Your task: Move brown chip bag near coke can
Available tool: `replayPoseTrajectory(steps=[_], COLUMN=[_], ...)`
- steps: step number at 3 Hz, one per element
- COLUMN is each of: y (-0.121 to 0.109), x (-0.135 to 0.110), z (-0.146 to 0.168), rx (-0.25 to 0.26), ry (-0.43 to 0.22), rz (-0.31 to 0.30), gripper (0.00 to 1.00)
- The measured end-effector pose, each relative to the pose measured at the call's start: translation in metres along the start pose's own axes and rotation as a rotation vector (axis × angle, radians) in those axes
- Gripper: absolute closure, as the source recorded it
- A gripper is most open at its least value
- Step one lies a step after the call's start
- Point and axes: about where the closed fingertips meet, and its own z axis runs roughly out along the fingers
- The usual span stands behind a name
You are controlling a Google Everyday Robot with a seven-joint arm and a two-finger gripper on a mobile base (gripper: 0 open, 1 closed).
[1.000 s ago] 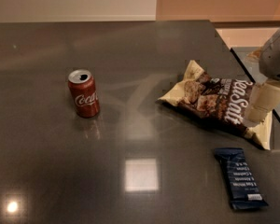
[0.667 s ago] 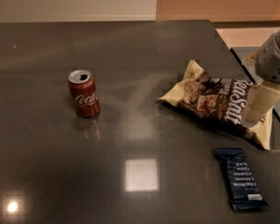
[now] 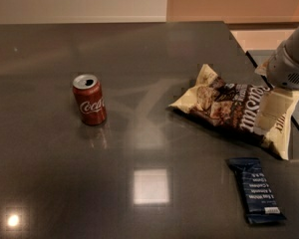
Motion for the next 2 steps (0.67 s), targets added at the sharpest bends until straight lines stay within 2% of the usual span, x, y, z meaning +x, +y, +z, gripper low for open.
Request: replayPoseTrajectory(steps=[1,2], y=[-0.0056,-0.0096], x=[0.0015,0.0028], z=[0.0085,0.0149], rx=[-0.022,-0.047], ry=[0.012,0.034], rz=[0.005,0.020], gripper=[0.13,0.35])
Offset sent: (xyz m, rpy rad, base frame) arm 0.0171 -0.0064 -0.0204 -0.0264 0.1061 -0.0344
